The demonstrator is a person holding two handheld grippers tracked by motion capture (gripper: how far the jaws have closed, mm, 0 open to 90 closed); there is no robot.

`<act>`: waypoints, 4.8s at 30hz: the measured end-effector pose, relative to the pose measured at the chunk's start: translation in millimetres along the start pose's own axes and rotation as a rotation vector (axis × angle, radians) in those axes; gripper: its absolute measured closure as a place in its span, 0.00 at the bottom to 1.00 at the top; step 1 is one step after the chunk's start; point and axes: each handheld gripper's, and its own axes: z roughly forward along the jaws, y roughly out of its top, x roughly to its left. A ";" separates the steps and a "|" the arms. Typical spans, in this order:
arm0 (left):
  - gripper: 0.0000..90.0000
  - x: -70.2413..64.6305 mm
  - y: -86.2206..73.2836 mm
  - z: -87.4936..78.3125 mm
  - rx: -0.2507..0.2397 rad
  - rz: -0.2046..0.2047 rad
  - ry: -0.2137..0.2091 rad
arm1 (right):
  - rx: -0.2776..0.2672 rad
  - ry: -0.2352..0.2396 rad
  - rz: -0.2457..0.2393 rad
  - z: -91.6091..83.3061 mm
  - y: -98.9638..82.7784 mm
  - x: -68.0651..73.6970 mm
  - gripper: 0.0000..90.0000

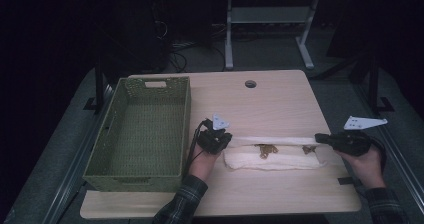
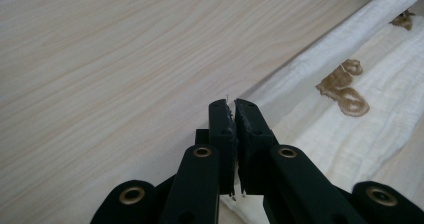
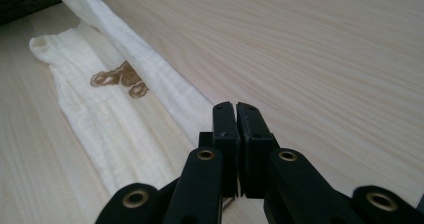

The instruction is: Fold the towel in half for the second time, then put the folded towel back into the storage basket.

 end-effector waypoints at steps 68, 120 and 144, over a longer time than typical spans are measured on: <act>0.64 -28.0 -29.2 -8.7 0.106 0.074 -0.109 | 0.211 0.076 -0.028 5.8 -37.0 37.3 0.99; 0.51 -21.7 -25.6 0.4 0.077 0.076 -0.136 | 0.121 0.023 0.004 138.6 52.1 -23.6 0.99; 0.99 -15.7 -29.2 18.1 0.195 0.046 -0.106 | 0.073 -0.014 -0.035 82.9 42.3 3.7 0.46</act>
